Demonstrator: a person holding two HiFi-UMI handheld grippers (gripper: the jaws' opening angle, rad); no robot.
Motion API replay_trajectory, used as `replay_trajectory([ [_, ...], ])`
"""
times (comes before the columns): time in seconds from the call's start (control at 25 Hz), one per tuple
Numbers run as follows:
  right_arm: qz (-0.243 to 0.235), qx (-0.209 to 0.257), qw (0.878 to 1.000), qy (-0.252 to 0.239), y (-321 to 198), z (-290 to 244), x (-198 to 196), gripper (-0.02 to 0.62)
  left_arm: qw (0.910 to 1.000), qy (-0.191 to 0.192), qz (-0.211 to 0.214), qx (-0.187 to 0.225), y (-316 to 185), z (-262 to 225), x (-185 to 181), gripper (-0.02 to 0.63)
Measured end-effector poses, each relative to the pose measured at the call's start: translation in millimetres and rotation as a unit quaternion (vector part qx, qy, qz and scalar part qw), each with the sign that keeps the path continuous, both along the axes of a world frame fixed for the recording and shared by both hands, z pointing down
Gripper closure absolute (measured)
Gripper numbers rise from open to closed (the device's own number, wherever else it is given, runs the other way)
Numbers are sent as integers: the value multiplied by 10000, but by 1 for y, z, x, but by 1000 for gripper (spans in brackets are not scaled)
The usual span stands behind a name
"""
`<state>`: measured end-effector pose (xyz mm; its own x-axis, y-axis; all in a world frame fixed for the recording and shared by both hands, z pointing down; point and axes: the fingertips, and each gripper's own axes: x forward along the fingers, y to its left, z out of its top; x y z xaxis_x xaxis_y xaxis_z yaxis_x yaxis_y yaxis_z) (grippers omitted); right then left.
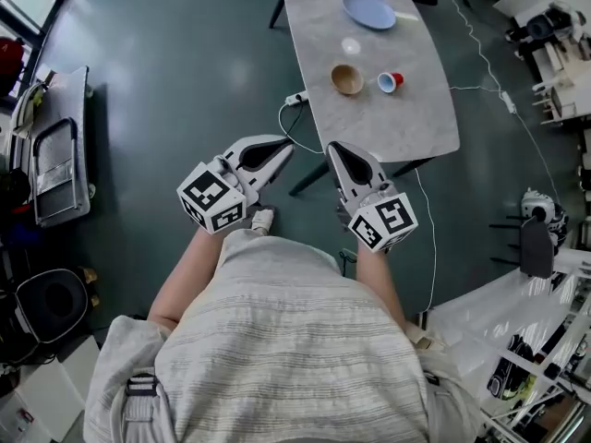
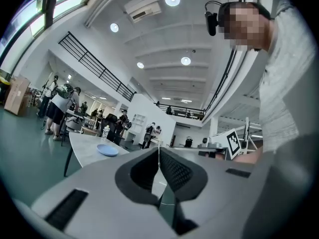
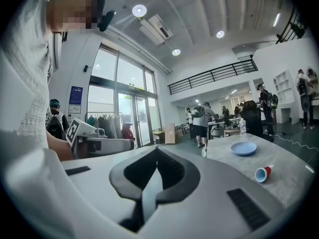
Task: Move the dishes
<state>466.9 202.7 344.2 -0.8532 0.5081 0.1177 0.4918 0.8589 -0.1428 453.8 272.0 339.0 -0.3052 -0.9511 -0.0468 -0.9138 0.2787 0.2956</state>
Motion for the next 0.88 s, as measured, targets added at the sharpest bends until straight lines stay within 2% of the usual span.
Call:
replay_trajectory([
  [0.32, -245, 34, 9997, -14, 39, -1, -56, 577, 9997, -48, -226, 10, 41, 2, -49, 584],
  [0.56, -618, 29, 9980, -120, 57, -4, -103, 577, 9991, -119, -405, -62, 54, 1, -85, 584],
  [0.72, -876, 91, 9960, -120, 87, 5, -153, 577, 9983, -217, -525, -147, 79, 3, -129, 584],
  [0.88, -1086, 215, 9937, -145, 100, 11, -211, 577, 9974, -284, -637, -196, 88, 7, -190, 584],
])
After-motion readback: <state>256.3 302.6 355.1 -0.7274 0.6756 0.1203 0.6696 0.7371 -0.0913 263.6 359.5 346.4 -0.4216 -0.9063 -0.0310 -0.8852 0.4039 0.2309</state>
